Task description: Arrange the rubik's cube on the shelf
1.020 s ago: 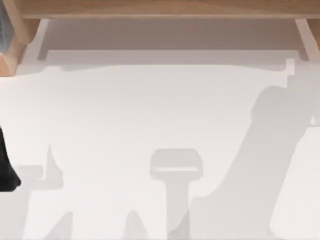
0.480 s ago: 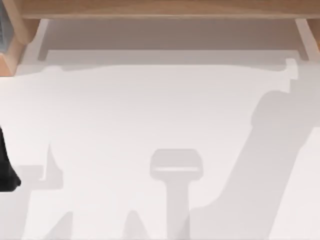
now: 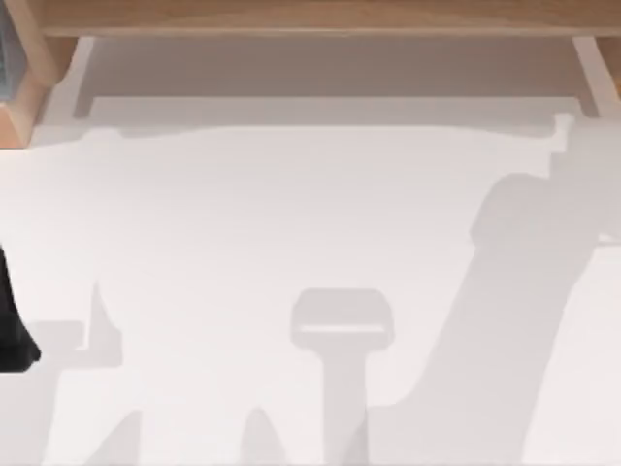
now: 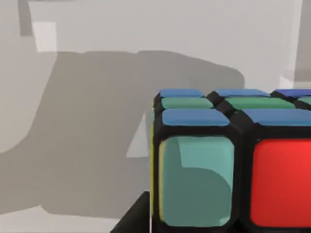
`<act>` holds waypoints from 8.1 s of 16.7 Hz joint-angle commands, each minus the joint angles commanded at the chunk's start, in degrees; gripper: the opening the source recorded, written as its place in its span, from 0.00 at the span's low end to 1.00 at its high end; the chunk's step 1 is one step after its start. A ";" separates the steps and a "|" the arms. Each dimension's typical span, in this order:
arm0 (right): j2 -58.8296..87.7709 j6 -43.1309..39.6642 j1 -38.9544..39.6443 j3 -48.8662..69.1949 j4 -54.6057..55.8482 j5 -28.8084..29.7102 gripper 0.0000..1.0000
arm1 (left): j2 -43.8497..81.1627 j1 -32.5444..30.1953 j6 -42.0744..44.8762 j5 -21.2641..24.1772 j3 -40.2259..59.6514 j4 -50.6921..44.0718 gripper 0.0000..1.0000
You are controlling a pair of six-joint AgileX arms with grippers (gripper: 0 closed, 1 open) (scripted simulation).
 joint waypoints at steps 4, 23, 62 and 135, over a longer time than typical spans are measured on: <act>0.88 1.64 1.14 2.87 -1.10 -0.16 0.00 | 0.00 0.00 0.00 0.00 0.00 0.00 1.00; -5.71 13.13 3.33 -1.55 -1.00 1.73 0.00 | 0.00 0.00 0.00 0.00 0.00 0.00 1.00; -18.76 16.13 55.07 -78.56 152.91 34.52 0.00 | 0.00 0.00 0.00 0.00 0.00 0.00 1.00; -25.63 -61.97 -17.04 -112.00 166.30 -44.66 1.00 | 0.00 0.00 0.00 0.00 0.00 0.00 1.00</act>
